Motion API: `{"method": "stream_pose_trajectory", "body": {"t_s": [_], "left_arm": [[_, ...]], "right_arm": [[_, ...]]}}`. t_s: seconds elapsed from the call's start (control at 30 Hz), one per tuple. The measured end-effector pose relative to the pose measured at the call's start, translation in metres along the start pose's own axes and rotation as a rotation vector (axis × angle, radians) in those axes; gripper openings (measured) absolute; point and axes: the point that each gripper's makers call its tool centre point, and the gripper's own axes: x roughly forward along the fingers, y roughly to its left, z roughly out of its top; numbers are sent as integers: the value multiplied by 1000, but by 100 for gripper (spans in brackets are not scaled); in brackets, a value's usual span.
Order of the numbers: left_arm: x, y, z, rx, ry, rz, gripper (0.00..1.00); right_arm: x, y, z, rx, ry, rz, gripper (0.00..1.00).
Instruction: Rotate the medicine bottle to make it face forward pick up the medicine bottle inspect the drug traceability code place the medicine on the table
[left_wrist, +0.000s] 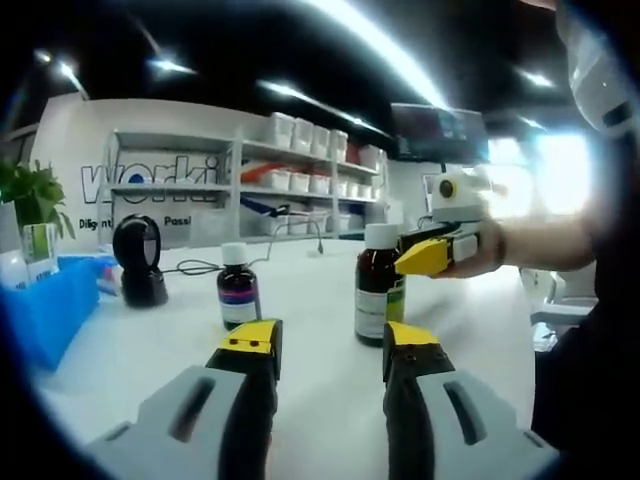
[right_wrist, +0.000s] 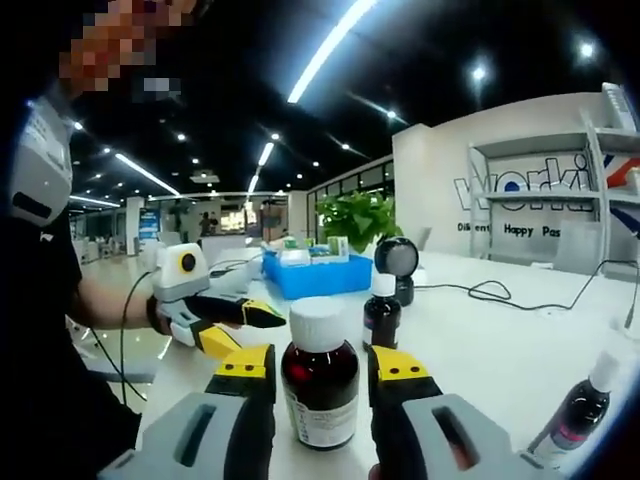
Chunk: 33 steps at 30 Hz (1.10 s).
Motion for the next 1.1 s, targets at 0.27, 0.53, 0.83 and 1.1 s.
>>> {"method": "stream_pose_trajectory", "body": {"t_s": [0.27,0.53,0.83,1.1], "left_arm": [[0,0,0,-1,0,-1,32],[1,6,-3,-2,-1,0,32],[1,7,-4,-4,-3,-2,31],[1,7,-3,-4,-7,1,31]], "right_arm": [[1,2,-11,-3,25,-46,34],[5,-1,-23,29,20,-166,32],[5,-2,-25,43,-5,-266,29],[4,-3,-24,13,-6,-295,28]]}}
